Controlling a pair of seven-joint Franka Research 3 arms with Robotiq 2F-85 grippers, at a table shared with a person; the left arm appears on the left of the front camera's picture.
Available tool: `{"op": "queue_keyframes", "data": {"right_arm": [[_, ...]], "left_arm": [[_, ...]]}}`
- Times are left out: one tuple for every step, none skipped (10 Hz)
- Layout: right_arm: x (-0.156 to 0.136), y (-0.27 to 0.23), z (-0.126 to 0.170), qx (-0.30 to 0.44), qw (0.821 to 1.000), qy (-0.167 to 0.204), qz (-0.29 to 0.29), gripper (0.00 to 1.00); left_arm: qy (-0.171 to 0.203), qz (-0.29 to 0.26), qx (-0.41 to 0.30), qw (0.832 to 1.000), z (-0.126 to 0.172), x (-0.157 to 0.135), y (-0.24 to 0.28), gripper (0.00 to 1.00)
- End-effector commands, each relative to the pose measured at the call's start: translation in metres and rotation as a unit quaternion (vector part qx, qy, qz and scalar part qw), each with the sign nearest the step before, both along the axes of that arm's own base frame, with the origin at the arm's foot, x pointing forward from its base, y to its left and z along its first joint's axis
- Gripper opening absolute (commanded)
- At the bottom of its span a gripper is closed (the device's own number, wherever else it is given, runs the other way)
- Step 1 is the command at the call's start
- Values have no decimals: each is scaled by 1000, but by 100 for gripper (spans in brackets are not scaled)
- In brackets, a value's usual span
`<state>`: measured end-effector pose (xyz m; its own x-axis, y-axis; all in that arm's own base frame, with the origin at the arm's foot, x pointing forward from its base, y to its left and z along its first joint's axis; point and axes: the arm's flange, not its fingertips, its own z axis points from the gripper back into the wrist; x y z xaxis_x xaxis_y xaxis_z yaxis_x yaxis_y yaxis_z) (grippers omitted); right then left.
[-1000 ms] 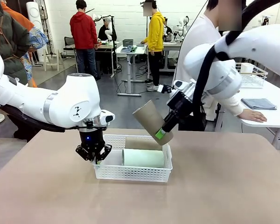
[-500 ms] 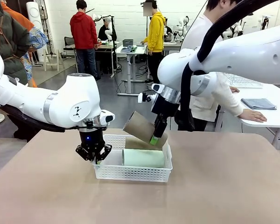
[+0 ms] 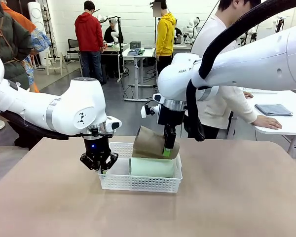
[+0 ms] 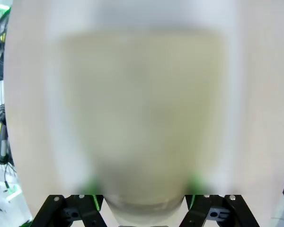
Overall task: Clean and organize the cups into the basket.
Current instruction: Pick up the Reusable plastic cup from the right side of the table and stack it inside the Organizing basket in the center of the table.
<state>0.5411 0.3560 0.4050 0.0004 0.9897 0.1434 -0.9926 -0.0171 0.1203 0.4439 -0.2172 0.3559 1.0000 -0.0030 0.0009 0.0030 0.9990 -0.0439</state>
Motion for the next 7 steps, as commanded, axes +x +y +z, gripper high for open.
{"op": "queue_keyframes", "data": {"right_arm": [[6,6,-5,-27,1000,10,-1,79],[6,5,-9,-30,999,13,2,79],[6,4,-11,-30,999,16,3,79],[6,3,-14,-32,999,22,3,79],[6,3,-15,-30,999,23,2,87],[4,4,-13,-24,999,24,4,99],[2,5,-9,-17,1000,21,6,100]], "left_arm": [[-4,0,-2,1000,3,0,-1,0],[-4,0,-2,1000,3,0,-1,0],[-4,0,-2,1000,3,0,-1,0],[-4,0,-2,1000,3,0,-1,0],[-4,0,-2,1000,3,0,-1,0],[-4,0,-2,1000,3,0,-1,0],[-4,0,-2,1000,3,0,-1,0]]}}
